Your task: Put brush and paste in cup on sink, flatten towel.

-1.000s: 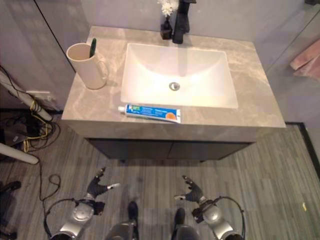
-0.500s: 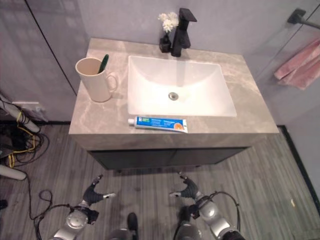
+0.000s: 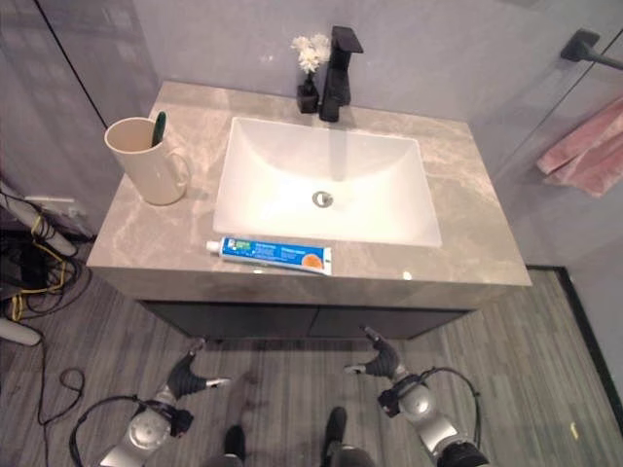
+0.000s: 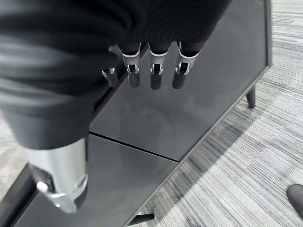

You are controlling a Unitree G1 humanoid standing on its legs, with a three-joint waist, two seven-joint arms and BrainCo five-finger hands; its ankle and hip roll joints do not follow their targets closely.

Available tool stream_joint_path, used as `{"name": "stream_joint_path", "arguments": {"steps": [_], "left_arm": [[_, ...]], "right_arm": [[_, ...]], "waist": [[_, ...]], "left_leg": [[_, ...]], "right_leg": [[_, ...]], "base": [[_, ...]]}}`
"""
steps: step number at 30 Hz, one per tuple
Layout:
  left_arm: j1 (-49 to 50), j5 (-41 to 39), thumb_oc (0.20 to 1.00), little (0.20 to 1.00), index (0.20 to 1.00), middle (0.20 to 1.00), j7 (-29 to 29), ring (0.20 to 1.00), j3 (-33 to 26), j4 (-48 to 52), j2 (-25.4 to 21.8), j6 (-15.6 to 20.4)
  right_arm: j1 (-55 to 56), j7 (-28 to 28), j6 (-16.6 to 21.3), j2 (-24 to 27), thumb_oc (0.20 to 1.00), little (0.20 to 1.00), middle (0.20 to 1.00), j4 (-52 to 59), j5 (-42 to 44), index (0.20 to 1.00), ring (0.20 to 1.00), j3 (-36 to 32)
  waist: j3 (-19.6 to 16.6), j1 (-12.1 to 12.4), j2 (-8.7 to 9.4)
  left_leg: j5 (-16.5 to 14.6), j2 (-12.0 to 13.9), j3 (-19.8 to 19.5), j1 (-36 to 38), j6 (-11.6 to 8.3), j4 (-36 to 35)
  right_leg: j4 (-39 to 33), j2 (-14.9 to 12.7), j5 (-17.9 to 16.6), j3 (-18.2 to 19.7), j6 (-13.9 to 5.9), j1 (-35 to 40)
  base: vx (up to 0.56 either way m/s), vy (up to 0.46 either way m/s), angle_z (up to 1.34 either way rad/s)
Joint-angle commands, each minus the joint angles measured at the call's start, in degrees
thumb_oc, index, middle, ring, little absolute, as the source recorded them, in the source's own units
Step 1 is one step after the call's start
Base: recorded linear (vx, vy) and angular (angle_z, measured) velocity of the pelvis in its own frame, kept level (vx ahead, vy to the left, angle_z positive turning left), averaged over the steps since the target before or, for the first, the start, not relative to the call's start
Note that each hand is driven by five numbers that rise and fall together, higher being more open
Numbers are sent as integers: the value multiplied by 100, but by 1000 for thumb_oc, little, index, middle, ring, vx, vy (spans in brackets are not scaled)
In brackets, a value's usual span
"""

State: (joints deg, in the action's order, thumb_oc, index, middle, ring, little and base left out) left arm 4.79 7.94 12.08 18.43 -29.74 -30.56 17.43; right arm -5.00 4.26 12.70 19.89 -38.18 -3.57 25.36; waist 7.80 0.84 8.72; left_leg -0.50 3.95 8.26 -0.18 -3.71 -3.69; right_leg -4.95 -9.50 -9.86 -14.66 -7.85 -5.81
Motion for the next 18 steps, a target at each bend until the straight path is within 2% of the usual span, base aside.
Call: {"name": "stream_joint_path", "arguments": {"steps": [1,4,5,6,10,12,15,18], "left_arm": [[287,147,1000,1000,1000,1000,-71,1000,-144,331,-242,375],[544,203,1000,1000,1000,1000,-74,1000,-248,609,-438,496],[625,345,1000,1000,1000,1000,-62,1000,-270,770,-598,533],[623,1113,1000,1000,1000,1000,154,1000,-145,1124,-1029,712],[831,1208,1000,1000,1000,1000,227,1000,-131,1532,-1397,883],[837,1567,1000,1000,1000,1000,358,1000,-20,1998,-1850,1023],[926,1766,1000,1000,1000,1000,775,1000,-281,2668,-2329,1136],[1024,1778,1000,1000,1000,1000,1149,1000,-643,3027,-2415,1150]], "right_arm": [[-315,108,204,-18,1000,1000,1000,-130,37,1000,1000,-64],[-482,101,238,76,1000,1000,1000,-94,-220,1000,1000,81],[-507,123,258,94,1000,1000,1000,-105,-249,1000,1000,83],[-599,142,252,96,1000,1000,1000,-266,-265,1000,1000,104],[-675,268,288,29,1000,1000,1000,-674,-382,1000,1000,138],[-730,387,225,-72,1000,1000,1000,-1229,-421,1000,1000,129],[-720,540,152,-167,1000,1000,1000,-1783,-358,1000,1000,10],[-616,598,99,-294,1000,1000,1000,-2056,76,1000,1000,-251]], "waist": [[-132,219,-326],[-117,334,-411],[-107,352,-429],[-89,402,-473],[-98,458,-503],[-98,504,-550],[-117,552,-625],[-148,538,-638]], "left_leg": [[357,48,-787,-434,1,-131],[388,49,-836,-479,-38,-131],[394,44,-863,-494,-44,-131],[359,62,-885,-480,-70,-131],[405,51,-939,-533,-86,-131],[410,57,-994,-558,-103,-131],[418,53,-1043,-587,-120,-131],[427,64,-1033,-589,-138,-131]], "right_leg": [[-5,-337,-307,-75,-529,133],[-5,-378,-270,-130,-547,142],[-5,-385,-269,-147,-548,151],[-5,-372,-226,-178,-559,187],[-5,-393,-212,-226,-560,198],[-5,-400,-186,-283,-566,220],[-5,-414,-170,-351,-579,242],[-5,-423,-157,-385,-590,247]], "base": [[0,0,0],[-13,-5,3],[-5,-23,8],[-14,-23,11],[-8,-16,28],[-9,-25,7],[-3,-18,14],[1,-12,9]]}}
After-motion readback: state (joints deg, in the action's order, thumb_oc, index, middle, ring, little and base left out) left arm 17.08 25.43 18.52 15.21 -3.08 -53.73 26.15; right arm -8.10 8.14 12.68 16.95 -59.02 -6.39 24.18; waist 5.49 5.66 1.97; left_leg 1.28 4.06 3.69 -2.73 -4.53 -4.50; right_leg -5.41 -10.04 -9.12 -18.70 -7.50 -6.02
